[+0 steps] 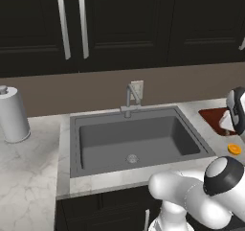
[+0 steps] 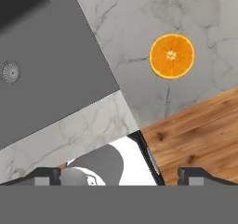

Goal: Pick up all produce items and place them in the sink. Turn on the sink faucet to wash them. Then turn the sink off and put them in the tray.

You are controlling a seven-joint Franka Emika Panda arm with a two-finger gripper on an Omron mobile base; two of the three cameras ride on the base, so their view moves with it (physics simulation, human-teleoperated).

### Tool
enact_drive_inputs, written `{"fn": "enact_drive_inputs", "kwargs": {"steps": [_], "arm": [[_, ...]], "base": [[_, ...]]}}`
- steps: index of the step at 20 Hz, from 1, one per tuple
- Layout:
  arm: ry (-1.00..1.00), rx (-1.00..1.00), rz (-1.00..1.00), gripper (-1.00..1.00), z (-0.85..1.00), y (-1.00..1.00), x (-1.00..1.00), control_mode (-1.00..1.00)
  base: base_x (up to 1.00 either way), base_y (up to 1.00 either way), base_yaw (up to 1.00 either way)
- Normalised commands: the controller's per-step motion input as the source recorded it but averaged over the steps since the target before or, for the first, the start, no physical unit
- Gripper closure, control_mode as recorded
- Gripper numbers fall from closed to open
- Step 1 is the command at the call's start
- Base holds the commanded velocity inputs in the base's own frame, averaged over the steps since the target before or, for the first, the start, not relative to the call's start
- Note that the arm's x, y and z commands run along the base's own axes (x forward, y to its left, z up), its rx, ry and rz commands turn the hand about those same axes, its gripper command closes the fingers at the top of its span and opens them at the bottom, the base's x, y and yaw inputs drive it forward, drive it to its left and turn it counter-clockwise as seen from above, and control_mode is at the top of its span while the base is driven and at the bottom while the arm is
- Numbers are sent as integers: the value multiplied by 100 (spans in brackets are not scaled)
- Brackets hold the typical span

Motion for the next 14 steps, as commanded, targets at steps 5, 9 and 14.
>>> {"fn": "enact_drive_inputs", "kwargs": {"steps": [5, 9, 14], "arm": [[9, -2, -15, -100, -29, -25, 0, -100], [14, 0, -13, -100, -30, -35, 0, -100], [14, 0, -10, -100, -23, -40, 0, -100]], "base": [[0, 0, 0], [0, 0, 0], [0, 0, 0]]}}
